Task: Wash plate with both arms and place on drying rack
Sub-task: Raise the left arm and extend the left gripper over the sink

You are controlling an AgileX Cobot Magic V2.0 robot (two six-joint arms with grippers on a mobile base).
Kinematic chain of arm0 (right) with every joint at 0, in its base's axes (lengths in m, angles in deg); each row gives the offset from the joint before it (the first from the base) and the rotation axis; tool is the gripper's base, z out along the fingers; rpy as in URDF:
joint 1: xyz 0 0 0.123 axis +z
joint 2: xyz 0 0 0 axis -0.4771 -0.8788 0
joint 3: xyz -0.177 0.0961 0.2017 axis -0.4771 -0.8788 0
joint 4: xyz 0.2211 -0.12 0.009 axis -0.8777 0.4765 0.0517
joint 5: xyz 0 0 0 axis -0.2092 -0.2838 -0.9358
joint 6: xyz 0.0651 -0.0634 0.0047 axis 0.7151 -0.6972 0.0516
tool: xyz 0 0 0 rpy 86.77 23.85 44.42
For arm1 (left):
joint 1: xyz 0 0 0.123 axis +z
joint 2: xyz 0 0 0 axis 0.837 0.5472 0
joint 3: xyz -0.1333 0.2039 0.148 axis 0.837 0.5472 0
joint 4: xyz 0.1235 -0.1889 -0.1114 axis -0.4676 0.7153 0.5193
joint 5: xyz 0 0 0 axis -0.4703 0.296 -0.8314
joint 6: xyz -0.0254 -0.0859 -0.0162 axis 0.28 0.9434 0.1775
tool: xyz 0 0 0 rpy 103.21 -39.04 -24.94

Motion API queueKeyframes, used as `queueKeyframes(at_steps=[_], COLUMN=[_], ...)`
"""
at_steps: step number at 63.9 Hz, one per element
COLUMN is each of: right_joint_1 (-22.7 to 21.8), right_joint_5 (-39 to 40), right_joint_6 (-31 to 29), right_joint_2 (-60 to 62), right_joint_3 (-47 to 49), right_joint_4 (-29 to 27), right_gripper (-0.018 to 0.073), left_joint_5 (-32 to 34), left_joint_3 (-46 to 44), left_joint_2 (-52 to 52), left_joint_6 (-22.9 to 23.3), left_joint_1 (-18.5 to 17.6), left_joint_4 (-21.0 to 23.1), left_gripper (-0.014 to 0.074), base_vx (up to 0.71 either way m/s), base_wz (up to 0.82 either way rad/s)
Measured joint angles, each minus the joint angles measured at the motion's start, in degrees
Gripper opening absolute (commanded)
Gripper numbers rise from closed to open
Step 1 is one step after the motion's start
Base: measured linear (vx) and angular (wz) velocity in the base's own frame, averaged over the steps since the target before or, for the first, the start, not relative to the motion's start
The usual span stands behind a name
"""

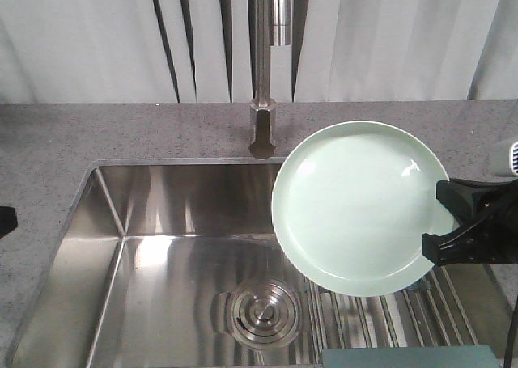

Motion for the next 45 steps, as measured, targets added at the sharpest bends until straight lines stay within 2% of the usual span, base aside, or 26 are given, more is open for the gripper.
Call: queueKeyframes(at_steps=[5,11,21,25,31,37,45], right_joint_1=[0.0,0.0,0.0,0.0,0.0,0.0,0.0], right_joint_5=[0.0,0.0,0.0,0.0,0.0,0.0,0.0], right_joint_6=[0.0,0.0,0.0,0.0,0.0,0.0,0.0], right_joint_2=[0.0,0.0,0.0,0.0,0.0,0.0,0.0], right_joint_3=[0.0,0.0,0.0,0.0,0.0,0.0,0.0], right_joint_4=[0.0,0.0,0.0,0.0,0.0,0.0,0.0], right_gripper=[-0.0009,-0.0009,-0.0009,-0.0009,-0.0009,-0.0009,-0.0009], left_joint_5=[-1.2,-4.1,-10.1,-12.3,-16.2,-20.8,-27.6], left_joint_3=[-0.4,-2.1,-6.2,-7.6,-9.7,-12.5,-17.4], left_joint_2=[1.6,5.6,13.7,16.4,20.3,24.2,30.1], left_joint_6=[-5.4,-13.2,-30.6,-37.8,-47.8,-53.8,-58.2], left_joint_1=[0.0,0.0,0.0,0.0,0.0,0.0,0.0], left_joint_4=[6.7,17.0,34.3,42.7,52.4,60.4,66.4], left_gripper=[0.0505,0.0505,0.0505,0.0505,0.0505,0.0505,0.0505], base_vx=[0.0,0.0,0.0,0.0,0.0,0.0,0.0], base_wz=[0.0,0.0,0.0,0.0,0.0,0.0,0.0])
